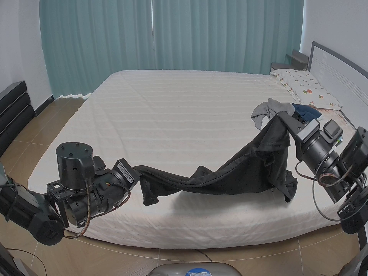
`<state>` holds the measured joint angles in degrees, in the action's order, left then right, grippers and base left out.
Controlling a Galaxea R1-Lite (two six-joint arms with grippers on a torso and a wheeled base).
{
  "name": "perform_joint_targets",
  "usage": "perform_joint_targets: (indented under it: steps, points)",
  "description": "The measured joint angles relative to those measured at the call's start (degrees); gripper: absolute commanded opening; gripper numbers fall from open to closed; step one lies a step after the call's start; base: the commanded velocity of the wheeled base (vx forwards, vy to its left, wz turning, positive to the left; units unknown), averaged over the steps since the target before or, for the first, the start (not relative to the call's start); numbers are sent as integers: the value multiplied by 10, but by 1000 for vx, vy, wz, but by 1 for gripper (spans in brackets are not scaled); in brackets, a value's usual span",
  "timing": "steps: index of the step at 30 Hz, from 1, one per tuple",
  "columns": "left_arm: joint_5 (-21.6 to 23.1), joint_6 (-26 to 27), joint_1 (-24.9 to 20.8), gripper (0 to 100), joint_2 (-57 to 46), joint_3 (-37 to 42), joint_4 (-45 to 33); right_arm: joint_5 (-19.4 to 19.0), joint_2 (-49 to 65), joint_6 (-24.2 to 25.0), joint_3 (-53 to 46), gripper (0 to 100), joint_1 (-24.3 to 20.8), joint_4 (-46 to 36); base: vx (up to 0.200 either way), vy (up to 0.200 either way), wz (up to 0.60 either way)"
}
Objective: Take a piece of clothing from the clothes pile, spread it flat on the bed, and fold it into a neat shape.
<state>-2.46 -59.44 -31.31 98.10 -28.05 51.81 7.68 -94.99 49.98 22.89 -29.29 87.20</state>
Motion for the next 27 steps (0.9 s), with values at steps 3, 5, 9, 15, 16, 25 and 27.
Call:
perform_joint_targets:
  steps: [3,5,9,15,16,25,27]
  points:
    - [0,7,-1,0,-22,-1,-16,-4,43,-6,5,0,-3,-41,0,0,0]
    - [0,11,-1,0,-36,-8,-27,-7,72,-8,16,0,-4,-79,0,0,0]
    - [0,17,4,0,-63,-37,-66,-13,123,-13,74,0,1,-185,0,0,0]
    - [0,22,30,0,-86,-138,-167,-27,164,-18,226,0,36,-333,0,0,0]
    - [0,22,37,0,-87,-161,-187,-29,166,-18,255,0,45,-350,0,0,0]
    - [1,23,85,0,-45,-368,-341,-37,85,-22,444,0,135,-441,133,0,0]
    - [1,23,92,0,-21,-394,-352,-38,50,-23,461,0,149,-444,200,0,0]
